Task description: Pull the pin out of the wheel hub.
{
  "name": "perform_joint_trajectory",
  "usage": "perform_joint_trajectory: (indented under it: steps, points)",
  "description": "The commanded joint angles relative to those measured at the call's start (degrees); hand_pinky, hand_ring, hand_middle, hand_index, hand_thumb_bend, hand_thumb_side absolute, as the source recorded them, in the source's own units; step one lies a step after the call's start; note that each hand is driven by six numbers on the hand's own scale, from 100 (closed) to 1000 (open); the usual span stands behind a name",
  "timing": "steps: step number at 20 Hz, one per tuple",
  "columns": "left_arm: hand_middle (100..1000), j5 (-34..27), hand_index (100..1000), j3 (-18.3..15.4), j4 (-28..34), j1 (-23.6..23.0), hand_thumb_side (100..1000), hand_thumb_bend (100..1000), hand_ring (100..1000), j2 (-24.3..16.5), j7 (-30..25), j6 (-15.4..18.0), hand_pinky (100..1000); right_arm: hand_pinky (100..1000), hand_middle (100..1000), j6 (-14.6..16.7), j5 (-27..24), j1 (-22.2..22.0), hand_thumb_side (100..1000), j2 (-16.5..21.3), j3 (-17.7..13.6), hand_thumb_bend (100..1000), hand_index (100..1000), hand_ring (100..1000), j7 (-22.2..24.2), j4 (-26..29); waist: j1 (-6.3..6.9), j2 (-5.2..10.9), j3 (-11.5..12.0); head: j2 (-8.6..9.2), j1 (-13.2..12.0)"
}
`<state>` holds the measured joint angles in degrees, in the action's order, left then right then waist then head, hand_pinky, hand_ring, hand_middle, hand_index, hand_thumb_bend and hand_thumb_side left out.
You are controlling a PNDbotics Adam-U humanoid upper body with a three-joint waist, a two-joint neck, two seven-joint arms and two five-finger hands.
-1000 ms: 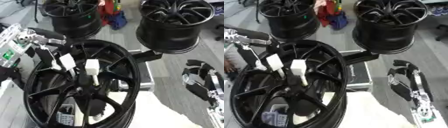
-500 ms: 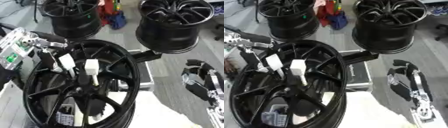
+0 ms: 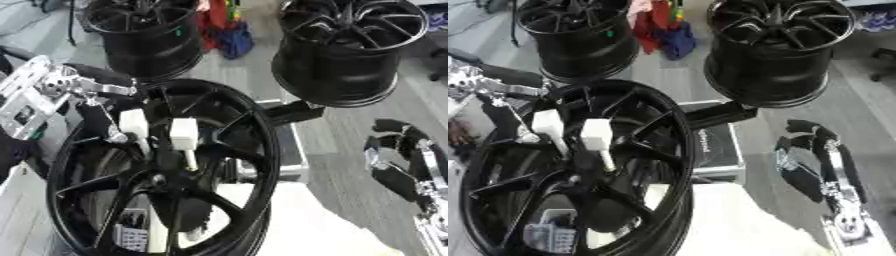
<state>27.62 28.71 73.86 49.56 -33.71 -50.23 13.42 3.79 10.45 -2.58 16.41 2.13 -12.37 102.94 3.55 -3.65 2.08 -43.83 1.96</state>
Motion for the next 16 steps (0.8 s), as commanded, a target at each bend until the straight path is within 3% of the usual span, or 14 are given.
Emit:
perform_joint_trajectory:
  steps: [1, 3, 10, 16]
  points:
    - [527, -1.1, 693, -1.1, 1.2, 1.0, 100, 155, 441, -1.7, -1.7, 1.4, 502, 738, 671, 0.1, -0.2, 0.4, 100, 0.8, -0.3, 100, 752, 612, 0.1, 0.5, -0.11, 0.49, 0.1, -0.12, -0.1]
    - [509, -1.6, 676, -1.2, 1.3, 1.1, 100, 100, 425, -2.0, -1.7, 1.3, 485, 738, 671, 0.1, -0.2, 0.4, 100, 0.8, -0.3, 100, 752, 612, 0.1, 0.5, -0.07, 0.51, 0.1, -0.14, -0.2]
    - [481, -3.0, 651, -2.3, 2.4, 1.5, 100, 100, 401, -3.4, -1.7, 1.5, 465, 738, 671, 0.1, -0.2, 0.3, 100, 0.9, -0.3, 100, 751, 612, 0.1, 0.4, 0.0, 0.59, 0.1, -0.09, -0.3]
    - [473, -5.0, 646, -6.2, 6.0, 2.7, 103, 100, 392, -6.8, -1.7, 0.7, 462, 739, 671, 0.1, -0.2, 0.2, 100, 0.9, -0.4, 100, 752, 612, 0.1, 0.3, 0.06, 0.73, 0.4, 0.04, -0.3]
